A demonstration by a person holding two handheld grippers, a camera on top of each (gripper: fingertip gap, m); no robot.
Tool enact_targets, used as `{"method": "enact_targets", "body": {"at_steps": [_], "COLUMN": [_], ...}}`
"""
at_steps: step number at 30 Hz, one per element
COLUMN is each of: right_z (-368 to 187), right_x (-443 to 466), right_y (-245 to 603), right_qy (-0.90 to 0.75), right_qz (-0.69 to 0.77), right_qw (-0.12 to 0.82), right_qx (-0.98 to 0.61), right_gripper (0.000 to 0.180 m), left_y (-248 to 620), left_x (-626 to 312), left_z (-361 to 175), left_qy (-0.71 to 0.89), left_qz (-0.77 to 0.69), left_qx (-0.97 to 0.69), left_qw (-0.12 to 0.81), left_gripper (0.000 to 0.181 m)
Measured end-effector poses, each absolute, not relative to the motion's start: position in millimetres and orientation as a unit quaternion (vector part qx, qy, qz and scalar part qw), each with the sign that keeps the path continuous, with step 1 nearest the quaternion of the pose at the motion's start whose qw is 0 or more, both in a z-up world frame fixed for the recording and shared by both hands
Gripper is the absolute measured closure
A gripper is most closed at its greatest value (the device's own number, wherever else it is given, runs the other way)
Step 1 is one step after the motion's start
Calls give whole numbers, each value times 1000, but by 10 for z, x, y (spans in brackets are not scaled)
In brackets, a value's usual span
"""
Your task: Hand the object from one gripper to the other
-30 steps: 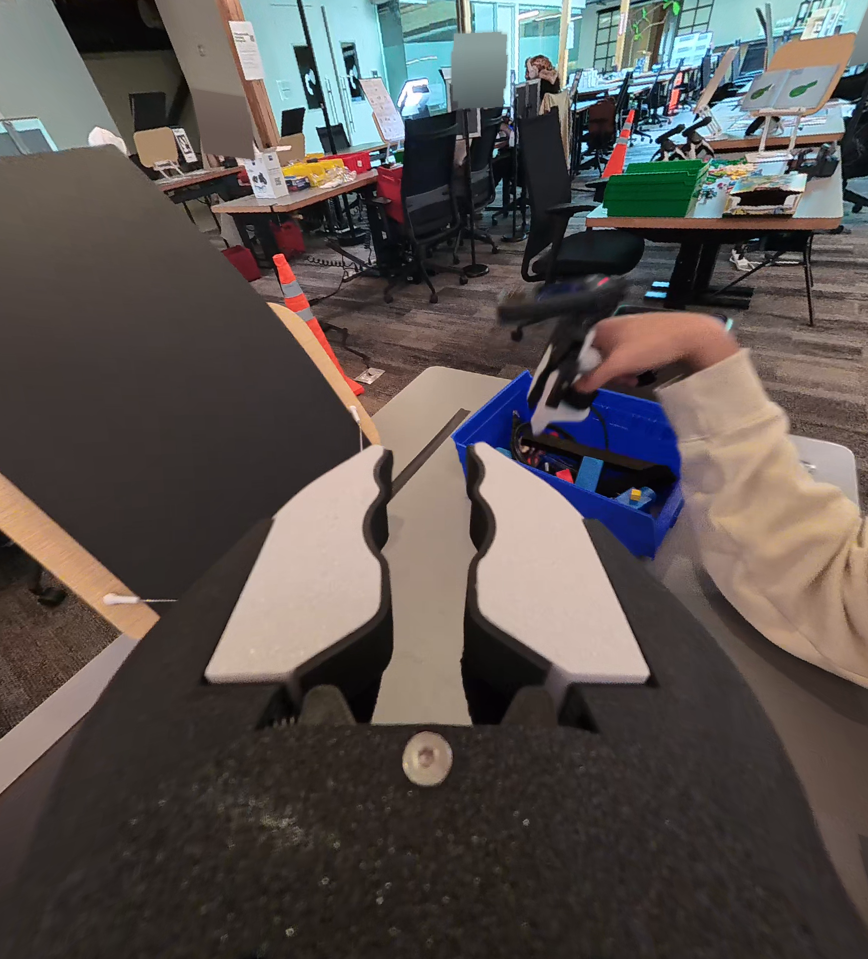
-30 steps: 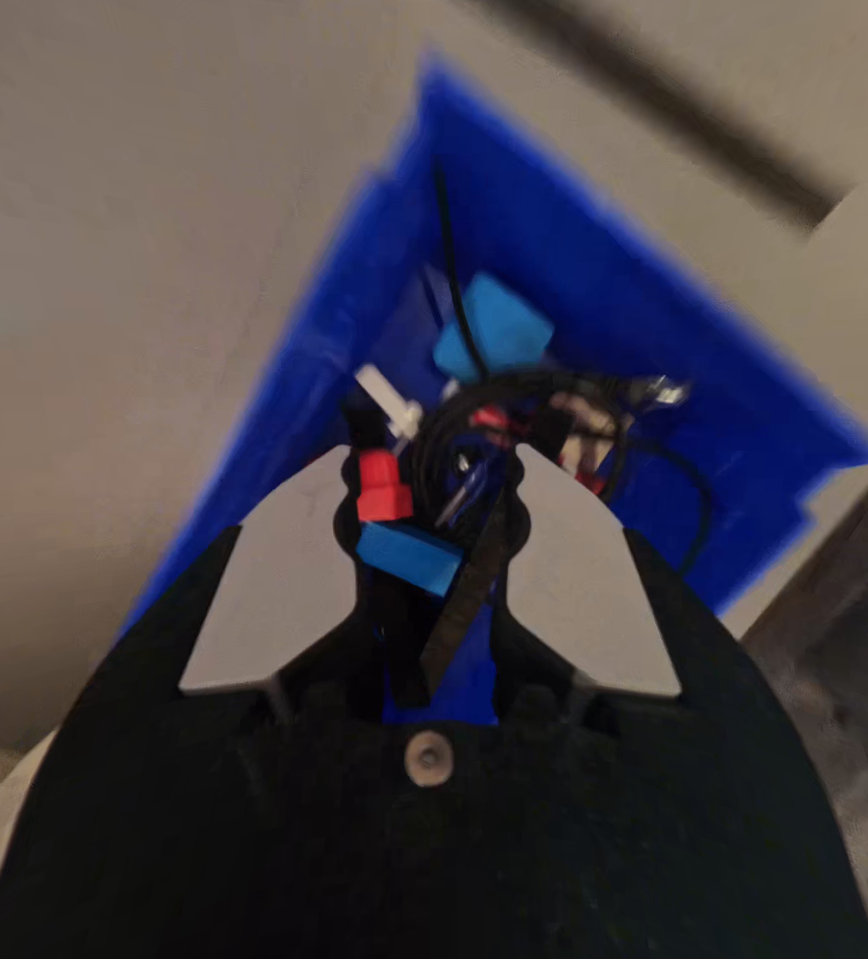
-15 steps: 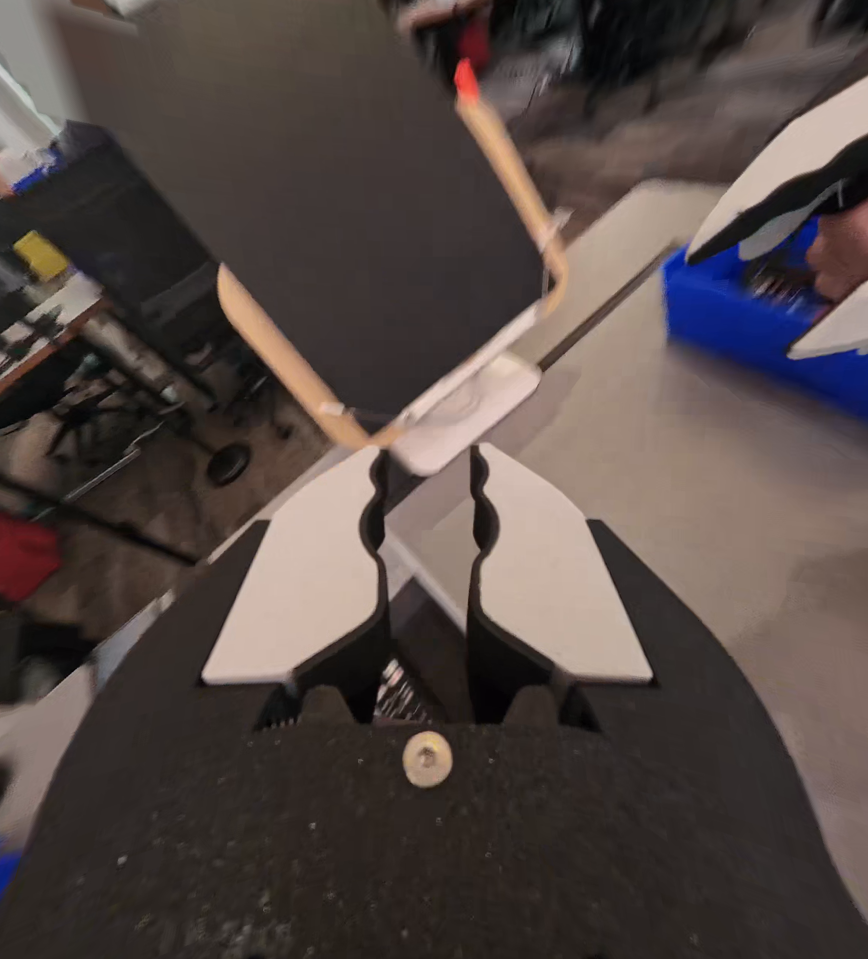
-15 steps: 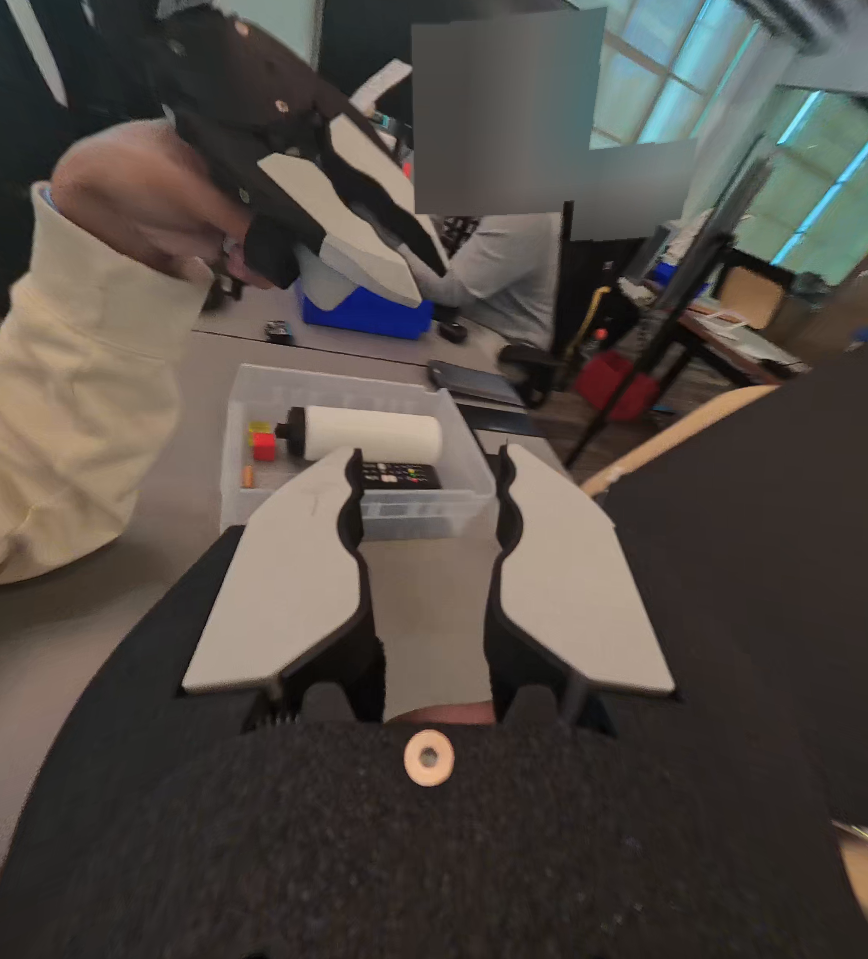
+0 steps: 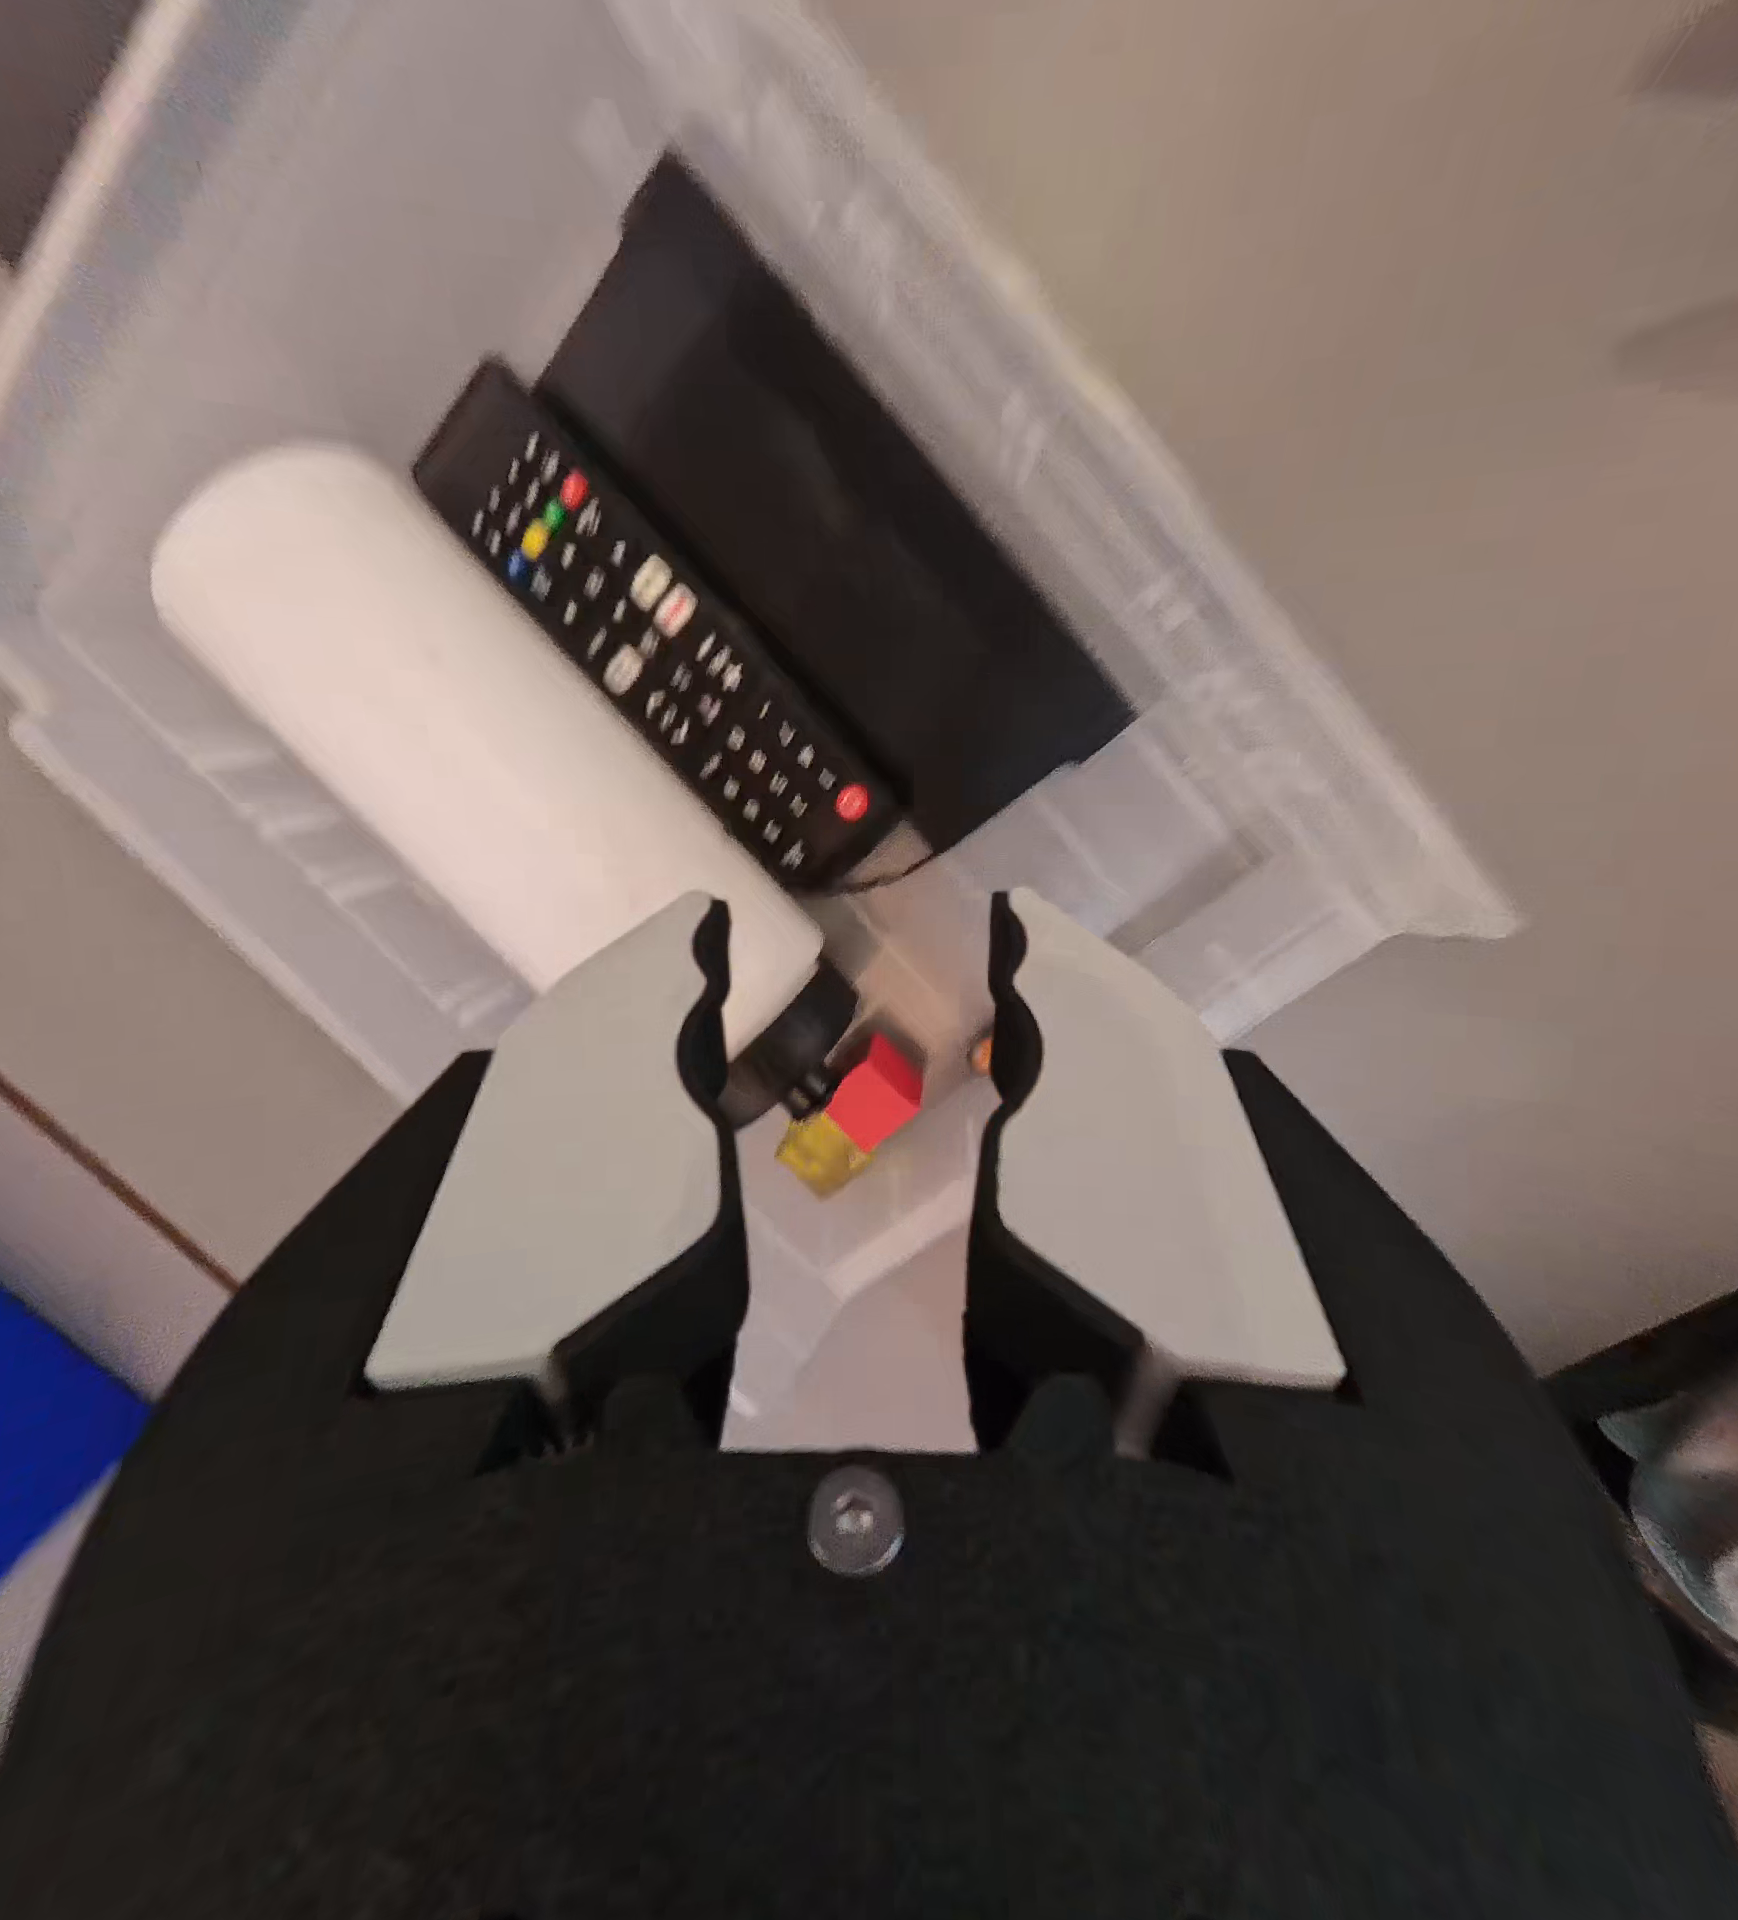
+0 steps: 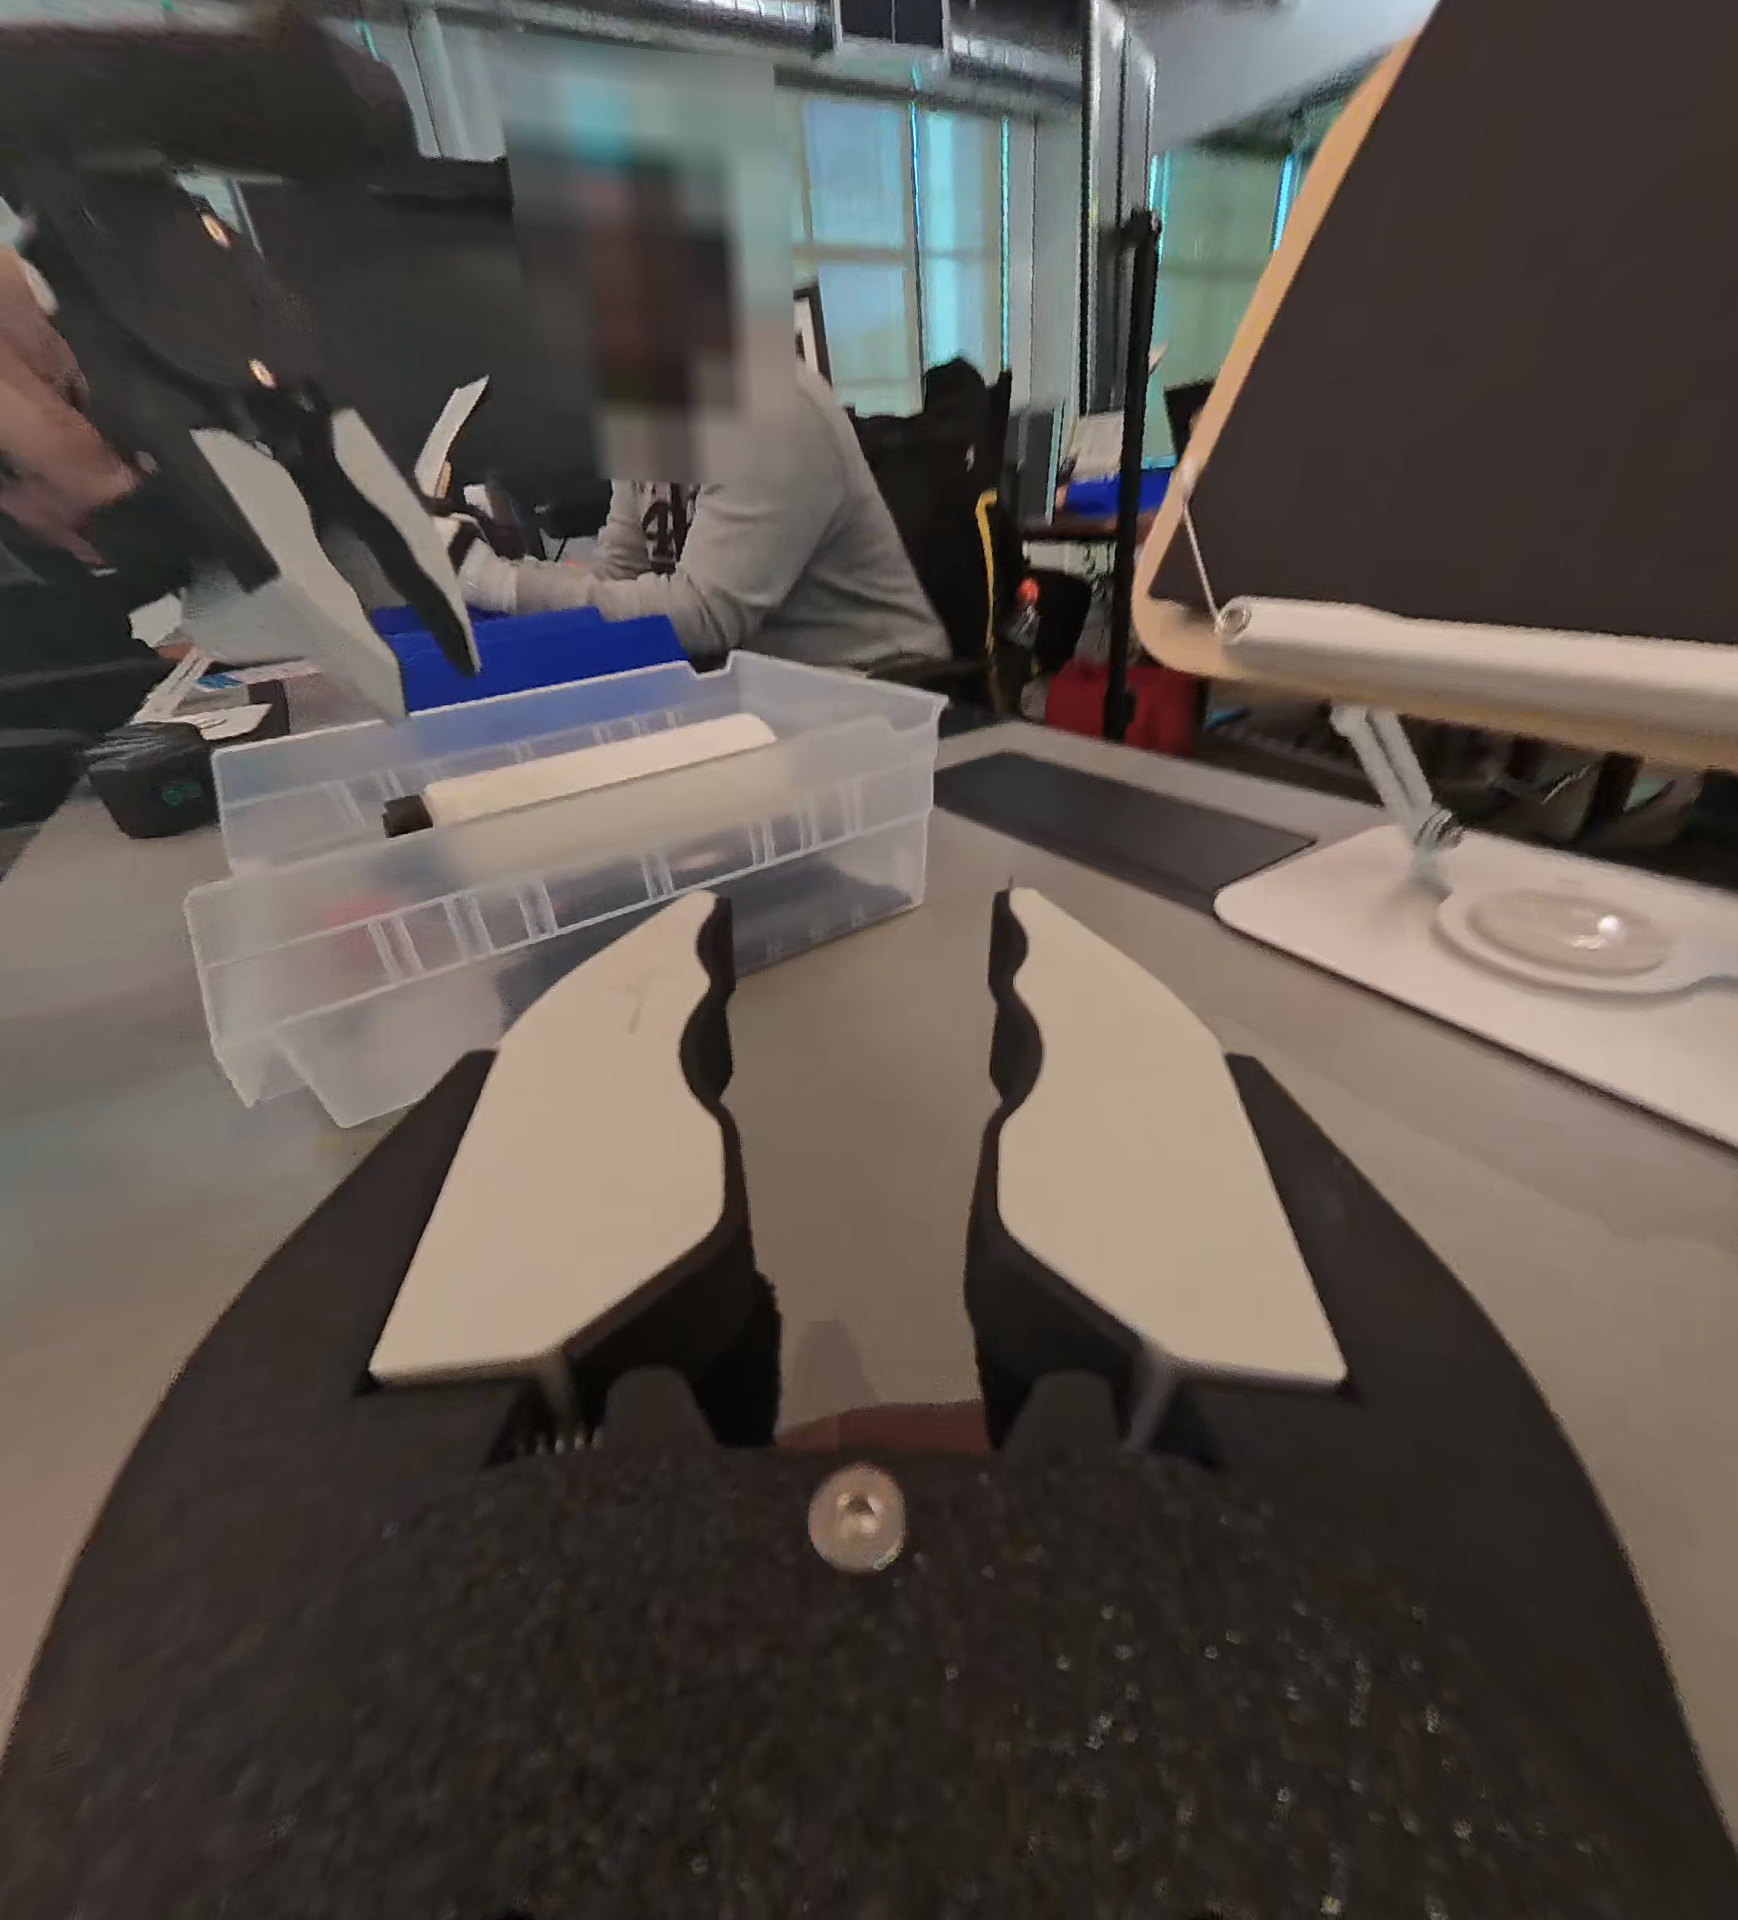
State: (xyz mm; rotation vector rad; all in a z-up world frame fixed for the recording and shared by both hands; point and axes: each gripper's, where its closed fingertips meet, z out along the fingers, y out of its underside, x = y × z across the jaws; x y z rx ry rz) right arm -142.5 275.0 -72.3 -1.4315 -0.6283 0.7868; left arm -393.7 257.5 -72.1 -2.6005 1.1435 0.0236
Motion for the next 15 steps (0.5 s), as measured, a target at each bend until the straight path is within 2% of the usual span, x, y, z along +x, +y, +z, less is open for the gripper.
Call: {"method": "enact_targets", "body": {"at_steps": [3, 6, 10, 15], "right_z": [-771, -818, -808, -802], "right_x": [-1458, -1526, -1497, -1473], "right_y": [2684, 2644, 2651, 2651], "right_qy": [-299, -309, -299, -292], "right_qz": [333, 357, 371, 386], "right_qw": [646, 623, 620, 614], "right_qx": [-619, -624, -623, -623], "right_gripper": [139, 139, 140, 140], "left_y": [2503, 2476, 2282, 2090], "left_x": [-4252, -4439, -4649, -4540], "left_z": [-915, -995, -1088, -1312], "left_qy": [314, 198, 116, 98], "left_qz": [31, 25, 53, 22], "left_qx": [-940, -966, -971, -984], "left_qw": [128, 165, 200, 145], "left_gripper": [122, 131, 131, 128]}}
